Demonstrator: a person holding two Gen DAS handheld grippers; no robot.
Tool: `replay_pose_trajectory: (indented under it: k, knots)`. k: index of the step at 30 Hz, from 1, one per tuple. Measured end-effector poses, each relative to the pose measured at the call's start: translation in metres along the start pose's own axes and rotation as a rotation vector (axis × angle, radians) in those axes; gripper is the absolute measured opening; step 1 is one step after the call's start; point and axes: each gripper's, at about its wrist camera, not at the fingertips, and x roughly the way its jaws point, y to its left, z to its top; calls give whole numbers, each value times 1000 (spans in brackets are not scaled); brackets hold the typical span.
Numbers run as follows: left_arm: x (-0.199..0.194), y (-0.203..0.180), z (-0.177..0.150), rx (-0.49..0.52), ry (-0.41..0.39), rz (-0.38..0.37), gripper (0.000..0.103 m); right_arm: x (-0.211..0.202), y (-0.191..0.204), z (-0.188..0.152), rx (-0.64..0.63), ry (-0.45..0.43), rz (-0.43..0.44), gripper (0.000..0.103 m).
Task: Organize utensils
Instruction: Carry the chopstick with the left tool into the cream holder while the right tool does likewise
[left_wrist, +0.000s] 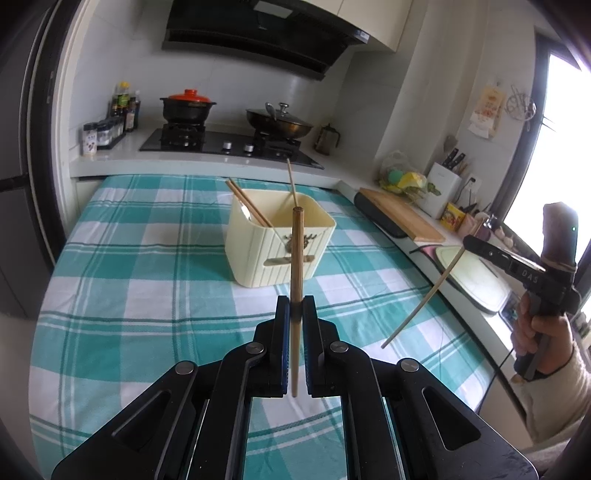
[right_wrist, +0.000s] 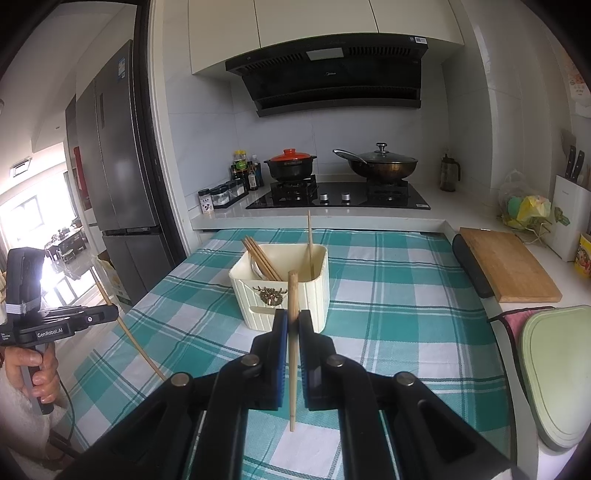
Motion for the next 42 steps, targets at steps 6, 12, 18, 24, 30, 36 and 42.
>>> replay_pose_trajectory:
  k: [6, 12, 18, 24, 30, 36, 42]
  knots:
    - [2, 2, 3, -4, 1, -2, 4, 8, 0, -4, -12, 31, -1, 6]
    - [5, 6, 3, -14, 8, -2, 4, 11, -4, -7, 9, 40, 2, 6]
    - [9, 6, 2, -18, 17, -5, 4, 12, -3, -7, 12, 42, 7, 6]
    - [8, 5, 4, -16, 11, -8, 4, 12, 0, -6, 9, 41, 12, 6]
    - [4, 7, 11, -27, 1, -17, 4, 15, -2, -4, 8, 46, 4, 6]
    - [-27, -4, 76, 18, -176, -6, 4, 9, 4, 46, -61, -43, -1, 6]
    - [-25, -21, 159, 77, -393, 33, 4, 15, 27, 124, -167, -258, -15, 6]
